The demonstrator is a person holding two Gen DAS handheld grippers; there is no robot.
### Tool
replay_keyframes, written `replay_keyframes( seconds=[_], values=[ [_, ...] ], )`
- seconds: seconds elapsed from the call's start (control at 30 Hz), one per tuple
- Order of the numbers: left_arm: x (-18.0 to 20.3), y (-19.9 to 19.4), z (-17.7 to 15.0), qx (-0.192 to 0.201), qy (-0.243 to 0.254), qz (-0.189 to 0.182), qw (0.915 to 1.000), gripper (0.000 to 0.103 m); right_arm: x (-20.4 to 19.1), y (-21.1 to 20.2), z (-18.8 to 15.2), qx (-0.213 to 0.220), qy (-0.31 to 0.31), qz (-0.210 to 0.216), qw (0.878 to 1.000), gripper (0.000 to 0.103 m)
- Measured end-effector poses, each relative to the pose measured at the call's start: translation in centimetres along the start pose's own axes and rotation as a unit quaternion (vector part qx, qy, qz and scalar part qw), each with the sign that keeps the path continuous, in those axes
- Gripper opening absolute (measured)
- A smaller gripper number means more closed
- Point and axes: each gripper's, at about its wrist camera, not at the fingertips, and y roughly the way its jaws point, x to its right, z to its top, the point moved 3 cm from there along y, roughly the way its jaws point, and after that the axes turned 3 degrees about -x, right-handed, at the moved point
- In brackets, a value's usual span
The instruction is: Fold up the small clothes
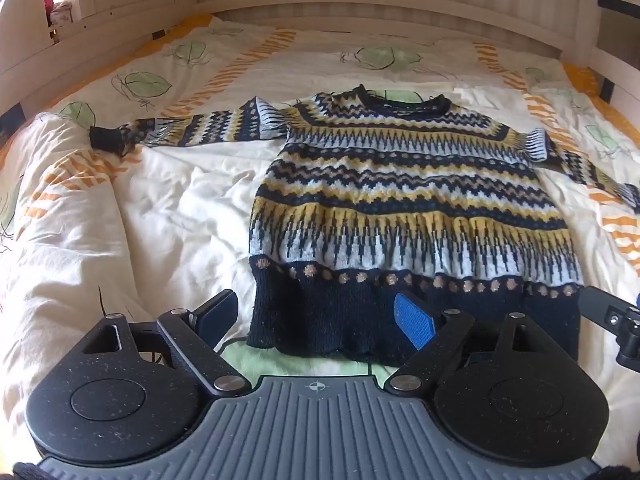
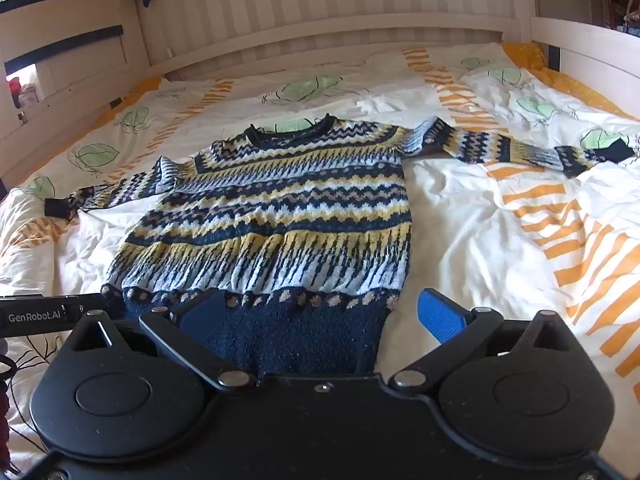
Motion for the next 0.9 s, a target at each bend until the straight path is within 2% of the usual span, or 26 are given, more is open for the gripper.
replay_keyframes(
  seconds=[0.17, 0.2, 0.3, 0.9],
  values=[
    [0.0, -0.1, 0.0, -0.001, 0.0, 0.0, 1.0, 0.085, 0.5, 1.1, 0.0, -0.002, 0.007, -0.002, 1.0, 0.102],
    [-0.1, -0.1, 0.0, 0.0, 0.001, 0.0, 1.0, 0.085, -0.1, 0.1, 0.1, 0.011, -0.003, 0.003, 1.0, 0.102],
    [0.4, -0.6, -0.1, 0.002, 0.003, -0.001, 1.0, 0.085, -0.3, -0.9, 0.6, 0.012, -0.002, 0.003, 1.0, 0.102],
    [0.9, -0.4, -0.1, -0.01, 0.007, -0.021, 0.9997, 0.085, -0.3, -0.5, 0.2, 0.008, 0.004, 0.009, 1.0, 0.102]
  ],
)
